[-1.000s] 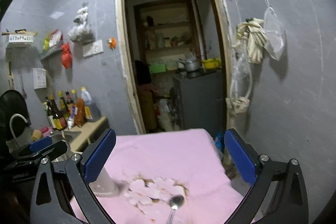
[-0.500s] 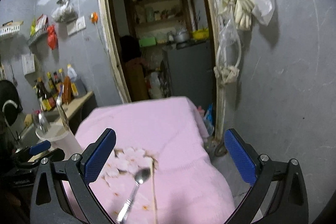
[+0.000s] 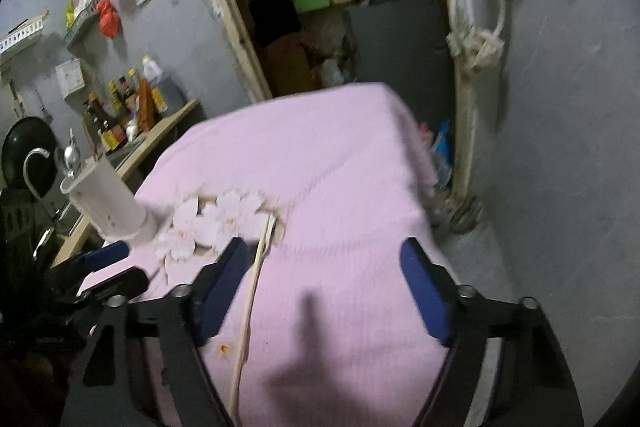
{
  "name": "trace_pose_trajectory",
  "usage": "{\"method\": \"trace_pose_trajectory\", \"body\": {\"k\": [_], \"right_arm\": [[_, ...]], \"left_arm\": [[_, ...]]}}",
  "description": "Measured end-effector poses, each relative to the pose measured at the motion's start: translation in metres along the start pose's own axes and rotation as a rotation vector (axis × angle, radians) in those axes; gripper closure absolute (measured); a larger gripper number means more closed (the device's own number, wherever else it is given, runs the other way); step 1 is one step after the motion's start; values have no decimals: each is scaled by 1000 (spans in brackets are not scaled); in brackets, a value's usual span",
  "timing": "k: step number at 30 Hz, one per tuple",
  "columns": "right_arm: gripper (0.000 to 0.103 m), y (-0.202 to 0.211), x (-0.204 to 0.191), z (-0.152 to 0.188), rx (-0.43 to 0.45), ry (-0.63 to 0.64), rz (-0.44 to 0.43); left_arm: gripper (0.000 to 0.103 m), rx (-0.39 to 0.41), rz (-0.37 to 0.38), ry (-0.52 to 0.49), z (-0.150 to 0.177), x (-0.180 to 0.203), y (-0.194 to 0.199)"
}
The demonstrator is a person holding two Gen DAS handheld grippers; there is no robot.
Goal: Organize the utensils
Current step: 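Withdraw both tools from the caddy over the last spoon and chopstick, then grasp the silver spoon with the left tool while the right tool grasps the wooden chopstick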
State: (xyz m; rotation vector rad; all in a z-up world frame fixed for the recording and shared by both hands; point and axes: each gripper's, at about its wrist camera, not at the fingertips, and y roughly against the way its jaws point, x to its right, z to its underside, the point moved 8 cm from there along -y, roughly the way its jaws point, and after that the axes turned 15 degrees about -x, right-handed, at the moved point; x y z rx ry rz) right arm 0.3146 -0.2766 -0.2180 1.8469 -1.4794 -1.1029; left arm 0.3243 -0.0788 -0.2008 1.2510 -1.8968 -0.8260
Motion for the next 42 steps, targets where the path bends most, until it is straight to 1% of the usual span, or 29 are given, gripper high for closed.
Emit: {"method": "trace_pose_trajectory", "body": {"k": [1, 4, 7, 12, 15, 17, 18, 20, 22, 24, 26, 28, 29, 31, 32, 34, 36, 38, 40, 42], "right_arm": [[40, -8, -3, 1, -16, 11, -10], [42, -23, -12, 7, -49, 40, -43], [51, -38, -29, 11, -92, 105, -53], [52, -49, -50, 15, -146, 197, -48], [53, -54, -54, 18, -170, 241, 0], [63, -55, -52, 19, -177, 254, 49], [64, -54, -51, 19, -177, 259, 83], [64, -48, -46, 19, -165, 241, 112], [64, -41, -39, 19, -156, 219, 124], [64, -34, -31, 18, -154, 193, 124], [64, -29, -23, 18, -153, 176, 104], [64, -29, -18, 17, -156, 154, 57], [64, -29, -12, 14, -156, 140, 27], [64, -34, -10, 10, -155, 116, -17], [64, -36, -9, 8, -156, 110, -31], [64, -43, -8, 5, -164, 107, -50], [64, -51, -9, 1, -176, 111, -69], [64, -57, -11, -2, -182, 115, -87], [64, -63, -13, -6, -193, 116, -120], [64, -68, -17, -6, -201, 123, -135]], "left_arm": [[12, -13, 0, -3, 0, 1, -5], [17, -50, -6, 3, 3, 0, -14], [17, -41, -23, 37, 3, -7, -13], [17, -33, -49, 82, 2, -19, -12], [17, -30, -54, 95, 2, -22, -12], [17, -32, -53, 95, 1, -22, -14], [17, -34, -51, 92, 1, -21, -15], [17, -38, -43, 84, -1, -20, -17], [20, -43, -31, 70, -3, -17, -18], [27, -54, -8, 50, -4, -11, -22], [33, -71, 32, 23, -5, -4, -27], [44, -95, 68, -5, -5, 4, -33], [46, -107, 82, -20, -5, 7, -36], [54, -124, 98, -41, -4, 13, -40], [56, -137, 105, -52, -3, 17, -43], [63, -159, 115, -66, -2, 21, -48], [66, -182, 114, -79, 0, 25, -54], [67, -190, 107, -84, 0, 25, -57], [71, -197, 97, -85, -1, 24, -60], [71, -204, 94, -78, -4, 22, -63]]}}
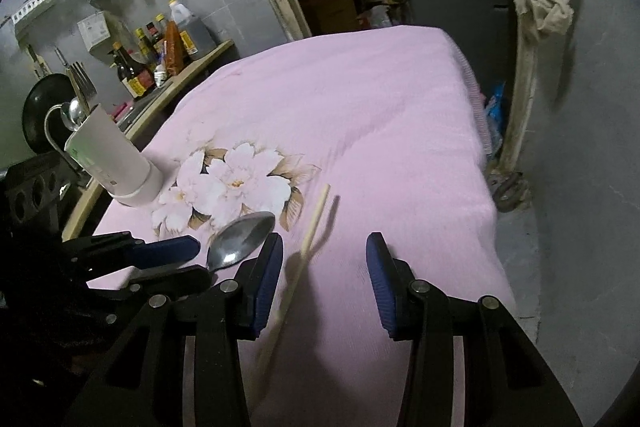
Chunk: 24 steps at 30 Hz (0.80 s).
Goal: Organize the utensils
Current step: 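Grasp the silver spoon with the left tool while the right tool grasps the wooden chopstick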
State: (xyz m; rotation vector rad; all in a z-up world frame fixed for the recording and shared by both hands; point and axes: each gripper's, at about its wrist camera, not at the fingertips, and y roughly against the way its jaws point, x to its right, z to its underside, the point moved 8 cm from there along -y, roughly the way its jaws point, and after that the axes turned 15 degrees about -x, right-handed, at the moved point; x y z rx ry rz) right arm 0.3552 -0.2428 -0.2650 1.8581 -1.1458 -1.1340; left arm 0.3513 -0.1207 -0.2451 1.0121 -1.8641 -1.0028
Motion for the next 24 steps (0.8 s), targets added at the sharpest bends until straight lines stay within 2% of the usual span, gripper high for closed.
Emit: {"method": "trace_pose_trajectory", "body": {"k": [4, 8, 11, 17, 22, 24], "right_arm": [[70, -12, -8, -5, -26, 21, -12], [87, -19, -13, -11, -46, 36, -9], [94, -20, -11, -14, -56, 31, -18], [97, -18, -5, -14, -59, 15, -14], [97, -19, -4, -14, -66, 7, -14], [97, -19, -4, -14, -73, 5, -8]], "left_arm": [[71, -3, -3, -2, -2, -1, -2], [71, -16, -9, -9, -2, 0, -2], [71, -36, -19, -20, -5, 2, -4], [72, -80, 0, -58, -10, 14, -9], [89, -121, -42, -104, -7, 23, -14], [93, -132, -58, -102, -9, 21, -15]]}}
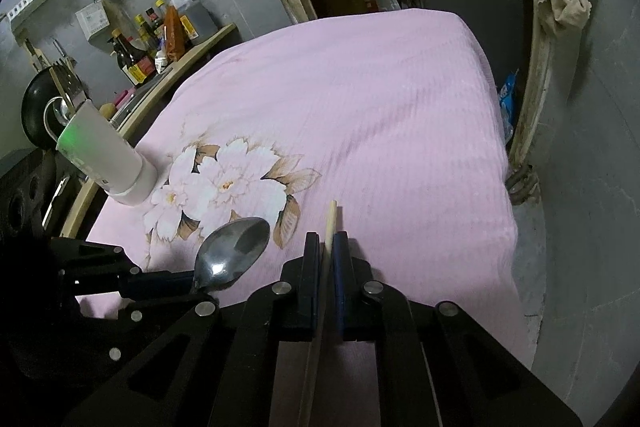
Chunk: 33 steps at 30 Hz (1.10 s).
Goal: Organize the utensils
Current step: 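Grasp the silver spoon with the left tool while the right tool grasps the wooden chopstick, then lift and carry the spoon to the caddy with the left tool while the right tool carries the chopstick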
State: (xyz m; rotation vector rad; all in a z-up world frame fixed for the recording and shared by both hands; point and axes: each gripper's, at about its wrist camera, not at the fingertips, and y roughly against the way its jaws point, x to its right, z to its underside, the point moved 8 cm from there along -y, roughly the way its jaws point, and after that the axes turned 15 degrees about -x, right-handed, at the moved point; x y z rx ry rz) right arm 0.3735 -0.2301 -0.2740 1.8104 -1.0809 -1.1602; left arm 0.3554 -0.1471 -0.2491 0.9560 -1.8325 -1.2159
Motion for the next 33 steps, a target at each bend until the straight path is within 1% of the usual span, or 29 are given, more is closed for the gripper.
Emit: {"method": "trace_pose_trajectory", "body": {"k": [4, 7, 10, 14, 18, 22, 25, 29, 33], "right_arm": [[99, 5, -3, 0, 12, -5, 2], [99, 12, -7, 1, 39, -17, 1], [99, 24, -11, 2, 84, -55, -24], [99, 43, -14, 2, 175, -125, -73], [99, 66, -30, 0, 277, -142, -87], [99, 95, -61, -11, 386, -108, -74], [99, 115, -88, -22, 446, -72, -63], [99, 143, -127, -40, 524, -13, -43], [99, 172, -165, -59, 608, 31, -54]], "left_arm": [[97, -7, 24, 26, -2, -5, 1], [97, 18, 49, 57, 0, -8, 5], [97, 45, 78, 94, 3, -13, 10], [97, 134, 125, 147, 6, -19, 32], [97, 261, 134, 174, 10, -27, 71], [97, 343, 109, 182, 14, -36, 104], [97, 395, 89, 182, 17, -45, 133], [97, 466, 64, 196, 19, -66, 176], [97, 536, 24, 197, 21, -91, 218]]}}
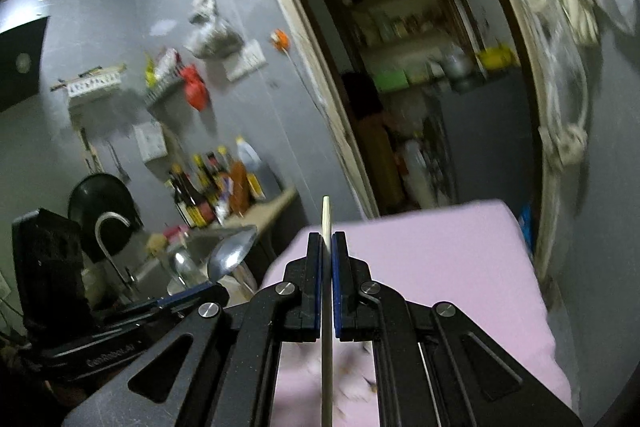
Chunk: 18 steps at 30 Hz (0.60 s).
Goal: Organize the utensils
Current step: 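Lift and carry the spoon to the caddy with the left tool while the right tool carries the chopstick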
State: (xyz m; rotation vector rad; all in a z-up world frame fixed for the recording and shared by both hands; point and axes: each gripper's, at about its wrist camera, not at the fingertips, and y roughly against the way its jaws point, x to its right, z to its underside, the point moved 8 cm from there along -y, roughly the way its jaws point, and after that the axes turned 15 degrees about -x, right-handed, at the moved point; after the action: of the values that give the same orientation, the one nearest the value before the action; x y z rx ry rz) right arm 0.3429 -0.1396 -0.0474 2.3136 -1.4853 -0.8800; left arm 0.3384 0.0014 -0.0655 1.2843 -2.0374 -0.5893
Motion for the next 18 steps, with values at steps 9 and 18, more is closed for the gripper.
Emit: {"method": "trace_pose_trajectory", "body": {"k": [9, 18], "right_arm": [[99, -3, -84, -61, 149, 52, -118], [99, -47, -155, -83, 244, 98, -170]], "left_arm": [[97, 168, -40, 27, -50, -54, 65], [97, 304, -59, 257, -79, -152, 103]]}}
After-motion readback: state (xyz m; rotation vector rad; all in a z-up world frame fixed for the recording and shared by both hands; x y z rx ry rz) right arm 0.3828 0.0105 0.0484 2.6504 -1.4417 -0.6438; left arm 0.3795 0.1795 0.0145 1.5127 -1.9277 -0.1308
